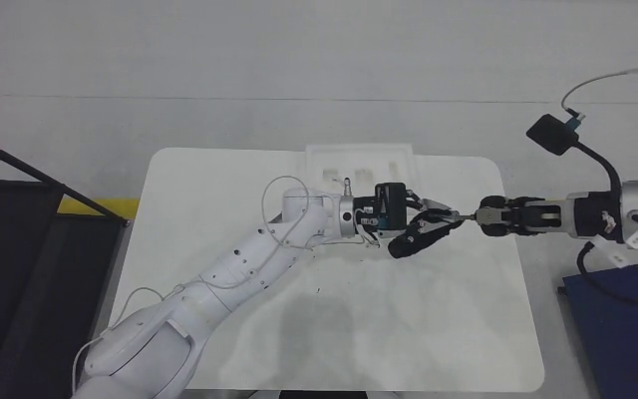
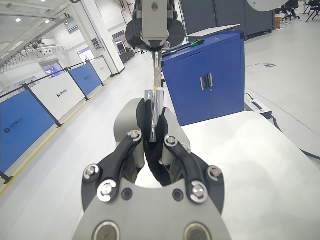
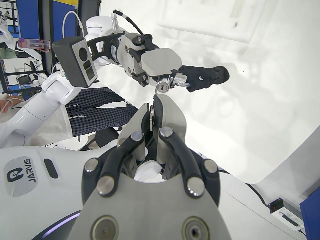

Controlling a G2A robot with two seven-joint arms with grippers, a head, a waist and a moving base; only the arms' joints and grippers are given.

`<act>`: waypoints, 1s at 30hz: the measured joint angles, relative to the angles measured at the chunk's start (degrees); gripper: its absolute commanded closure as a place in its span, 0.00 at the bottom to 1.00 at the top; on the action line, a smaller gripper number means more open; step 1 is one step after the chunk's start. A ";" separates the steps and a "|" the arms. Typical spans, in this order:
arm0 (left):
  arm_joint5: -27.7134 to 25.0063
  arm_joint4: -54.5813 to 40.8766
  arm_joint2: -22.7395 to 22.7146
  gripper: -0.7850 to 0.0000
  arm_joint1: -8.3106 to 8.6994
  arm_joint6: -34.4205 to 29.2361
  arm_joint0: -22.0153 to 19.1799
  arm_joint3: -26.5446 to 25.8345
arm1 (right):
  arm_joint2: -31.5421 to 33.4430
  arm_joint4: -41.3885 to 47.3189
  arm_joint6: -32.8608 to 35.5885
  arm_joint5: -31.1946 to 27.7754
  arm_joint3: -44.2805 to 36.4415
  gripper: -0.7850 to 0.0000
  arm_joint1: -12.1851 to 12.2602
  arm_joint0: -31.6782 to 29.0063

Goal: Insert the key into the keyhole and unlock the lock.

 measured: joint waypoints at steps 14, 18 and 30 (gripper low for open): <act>-1.54 0.69 -0.81 1.00 -0.87 0.62 0.21 0.81 | -0.56 -1.26 -0.50 -0.77 0.41 1.00 0.74 -0.09; -1.93 0.68 -1.15 1.00 -1.04 0.64 0.37 0.97 | -0.74 -1.26 -0.83 -0.88 0.33 1.00 0.90 -0.25; -2.47 1.19 -2.06 1.00 -1.52 0.73 0.74 1.36 | -1.95 -1.17 -1.99 -0.68 -0.31 1.00 1.23 0.21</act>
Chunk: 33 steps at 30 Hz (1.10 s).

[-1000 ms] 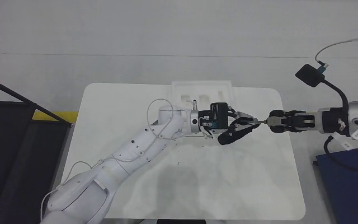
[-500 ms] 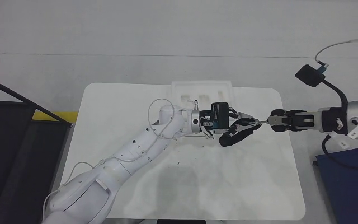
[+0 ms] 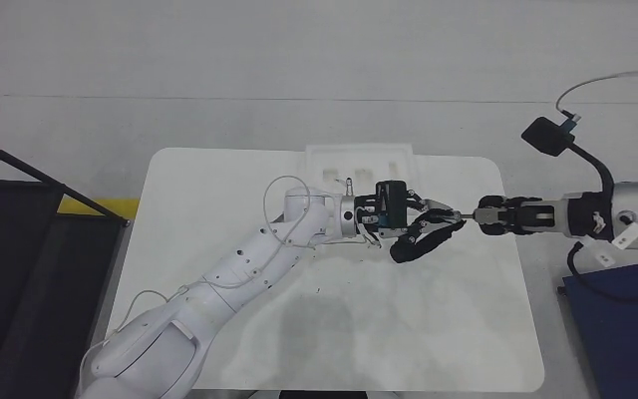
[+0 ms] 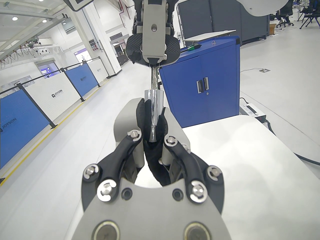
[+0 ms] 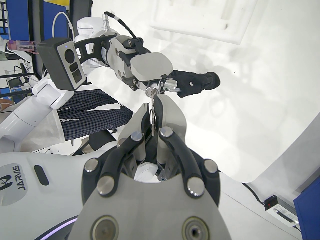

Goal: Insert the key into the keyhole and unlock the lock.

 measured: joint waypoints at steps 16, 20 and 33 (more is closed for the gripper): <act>-0.52 0.94 -0.44 1.00 -0.87 -0.52 -0.04 1.38 | -3.36 -3.07 -1.03 1.86 -2.04 1.00 0.35 1.56; -0.78 1.19 -0.53 1.00 -1.05 -0.72 -0.08 1.60 | -4.43 -4.00 -1.12 2.56 -2.23 1.00 0.39 2.10; -1.99 2.36 -0.72 1.00 -1.46 -0.32 -0.01 1.99 | -7.50 -5.54 -1.54 4.03 -1.91 1.00 0.39 3.52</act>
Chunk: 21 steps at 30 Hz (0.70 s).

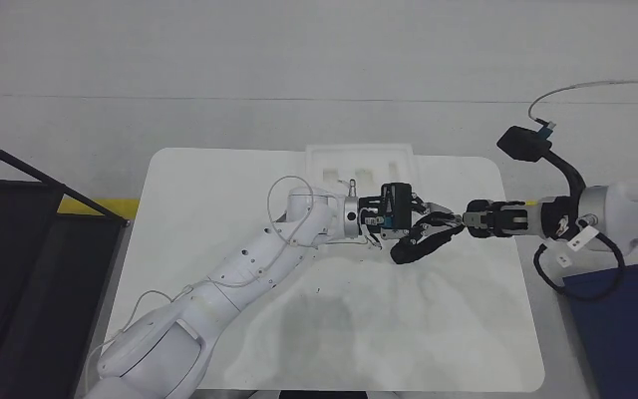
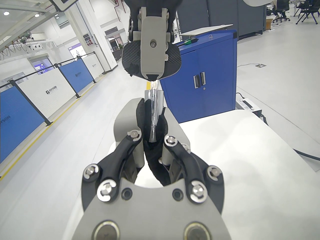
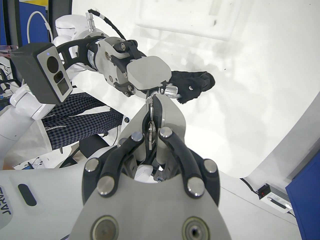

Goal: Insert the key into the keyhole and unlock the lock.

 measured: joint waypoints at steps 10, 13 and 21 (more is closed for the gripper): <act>-0.66 -0.15 -0.48 1.00 -0.29 0.64 0.23 0.62 | -1.84 0.17 -1.24 0.44 0.34 0.00 -0.19 1.27; -1.12 -0.89 -0.71 1.00 -0.40 0.85 0.42 1.03 | -1.59 0.81 -2.04 -0.19 0.80 0.00 -0.22 1.73; -2.31 -4.04 -1.81 1.00 -0.69 0.37 0.99 1.68 | 0.36 4.95 -5.67 -7.41 1.93 0.00 -0.39 1.70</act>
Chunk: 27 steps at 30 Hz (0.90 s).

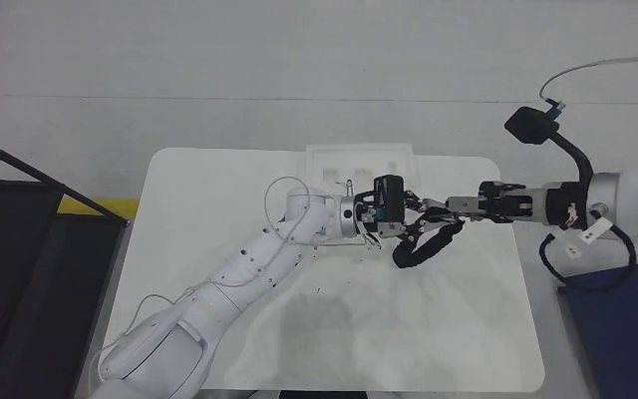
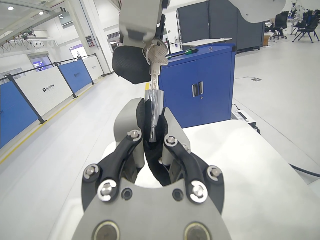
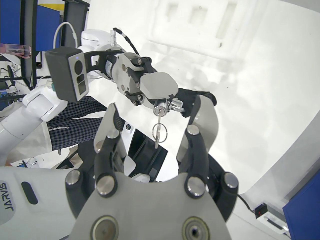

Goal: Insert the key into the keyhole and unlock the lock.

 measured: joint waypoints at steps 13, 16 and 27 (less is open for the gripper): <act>-9.73 -10.96 -4.63 1.00 0.85 -12.67 1.42 -2.38 | 9.80 8.04 -4.37 -27.46 1.39 0.00 0.64 -9.48; -12.31 -13.80 -5.88 1.00 1.30 -17.61 1.88 -3.03 | 12.83 8.78 -5.40 -30.71 1.48 0.00 0.82 -12.96; -14.04 -28.26 -9.25 1.00 4.23 -37.64 3.33 -9.65 | 18.30 12.64 -7.11 -36.98 0.76 0.00 0.78 -21.56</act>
